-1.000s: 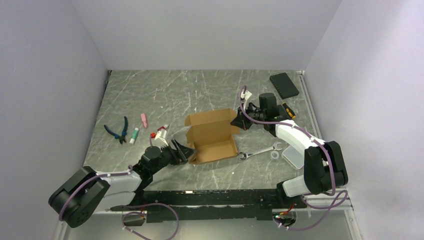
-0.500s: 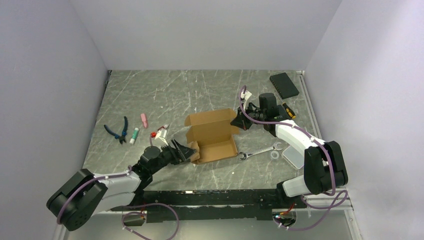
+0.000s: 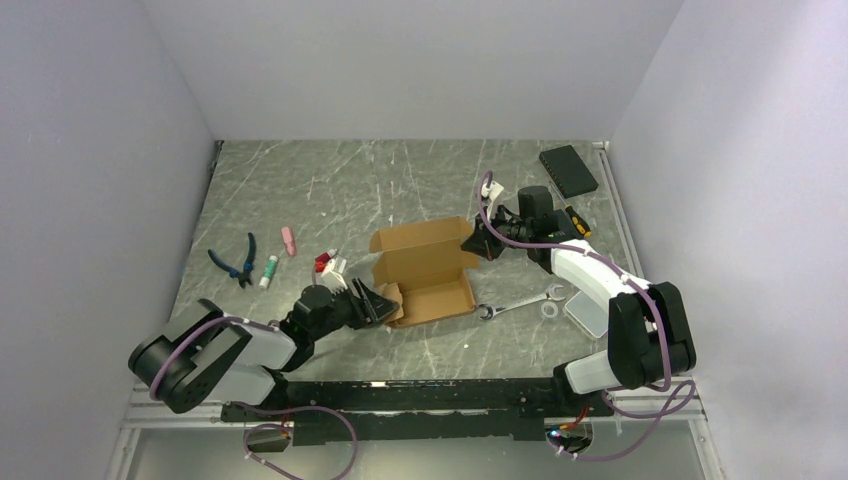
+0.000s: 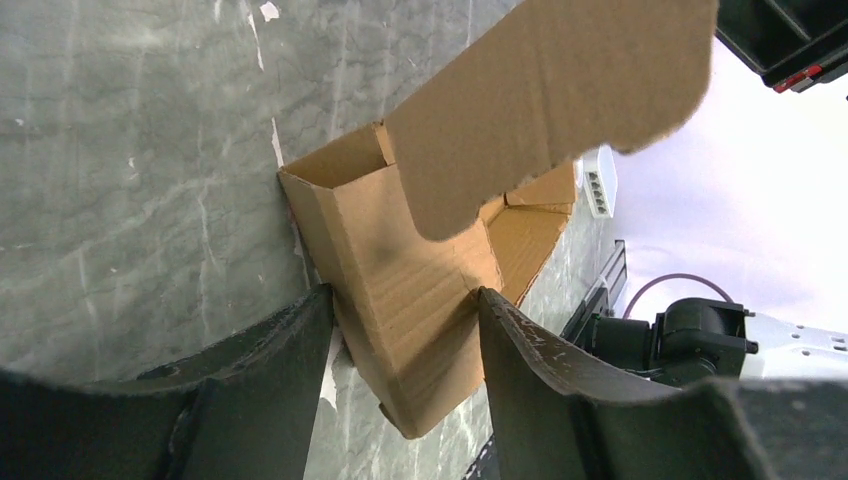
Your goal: Fold the paper box
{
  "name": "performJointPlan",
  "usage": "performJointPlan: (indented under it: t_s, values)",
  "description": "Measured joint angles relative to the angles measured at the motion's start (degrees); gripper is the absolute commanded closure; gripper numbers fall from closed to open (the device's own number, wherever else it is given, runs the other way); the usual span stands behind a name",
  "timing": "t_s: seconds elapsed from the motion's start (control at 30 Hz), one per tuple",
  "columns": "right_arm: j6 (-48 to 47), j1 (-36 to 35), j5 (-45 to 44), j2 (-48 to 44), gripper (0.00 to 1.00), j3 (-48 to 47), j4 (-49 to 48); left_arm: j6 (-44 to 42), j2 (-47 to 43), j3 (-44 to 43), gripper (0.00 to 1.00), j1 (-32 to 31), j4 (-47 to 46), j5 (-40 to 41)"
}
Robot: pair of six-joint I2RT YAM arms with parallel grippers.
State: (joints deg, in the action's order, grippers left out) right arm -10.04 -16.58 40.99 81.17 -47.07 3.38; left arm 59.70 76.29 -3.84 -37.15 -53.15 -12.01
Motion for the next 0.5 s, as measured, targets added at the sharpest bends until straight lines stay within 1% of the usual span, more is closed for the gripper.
performJointPlan:
  t_s: [0.07, 0.2, 0.27, 0.3, 0.4, 0.5]
  values:
    - [0.0, -0.02, 0.02, 0.0, 1.0, 0.0, 0.02, 0.02, 1.22, -0.28, 0.44, 0.0, -1.09, -0.39]
    - [0.0, -0.02, 0.02, 0.0, 1.0, 0.0, 0.04, 0.17, 2.21, -1.62, 0.46, 0.04, -1.55, -1.14]
    - [-0.02, -0.02, 0.0, 0.0, 1.0, 0.0, 0.0, 0.17, 2.29, -2.49, 0.52, 0.04, -1.38, -1.44]
    - [-0.07, 0.0, -0.04, 0.0, 1.0, 0.0, -0.02, 0.17, 2.29, -2.97, 0.53, 0.04, -1.09, -1.62]
    - [-0.28, 0.13, -0.2, 0.0, 1.0, -0.13, -0.07, 0.17, 1.97, -4.24, 0.55, 0.09, 1.97, -1.68]
    - [-0.37, 0.13, -0.2, 0.0, 1.0, -0.15, -0.04, 0.15, 0.57, -5.86, 0.56, 0.09, 7.48, -1.66]
